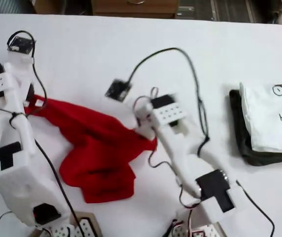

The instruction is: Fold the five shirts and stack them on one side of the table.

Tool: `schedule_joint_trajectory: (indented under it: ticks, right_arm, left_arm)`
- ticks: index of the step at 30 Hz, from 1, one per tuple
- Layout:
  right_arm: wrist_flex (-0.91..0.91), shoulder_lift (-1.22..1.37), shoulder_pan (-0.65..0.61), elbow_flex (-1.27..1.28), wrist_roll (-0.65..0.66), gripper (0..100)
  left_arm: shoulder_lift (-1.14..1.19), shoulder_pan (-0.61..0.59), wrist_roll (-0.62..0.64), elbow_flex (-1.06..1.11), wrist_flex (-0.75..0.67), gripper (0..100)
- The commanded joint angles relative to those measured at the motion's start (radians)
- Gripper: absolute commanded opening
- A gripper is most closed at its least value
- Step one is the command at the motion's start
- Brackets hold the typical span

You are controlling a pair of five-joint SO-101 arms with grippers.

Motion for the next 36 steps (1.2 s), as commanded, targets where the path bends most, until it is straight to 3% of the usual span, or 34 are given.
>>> schedule_joint_trajectory:
  ticks: [1, 8, 19, 31, 36]
  right_arm:
    - [0.091, -0.004, -0.094, -0.044, -0.011, 28.6]
    - [0.255, -0.113, -0.255, -0.003, -0.011, 28.6]
    - [0.188, -0.236, -0.200, 0.230, -0.003, 28.6]
    - [0.226, -0.262, -0.203, 0.259, -0.009, 25.9]
    - [0.283, -0.390, -0.203, 0.261, -0.009, 25.4]
  left_arm:
    - [-0.009, -0.008, -0.005, -0.051, -0.015, 2]
    - [-0.009, -0.008, -0.005, -0.051, -0.029, 2]
    - [-0.009, -0.008, -0.005, -0.051, -0.029, 2]
    - [-0.009, -0.008, -0.005, -0.051, -0.031, 2]
    - [-0.009, -0.008, -0.005, -0.051, -0.031, 2]
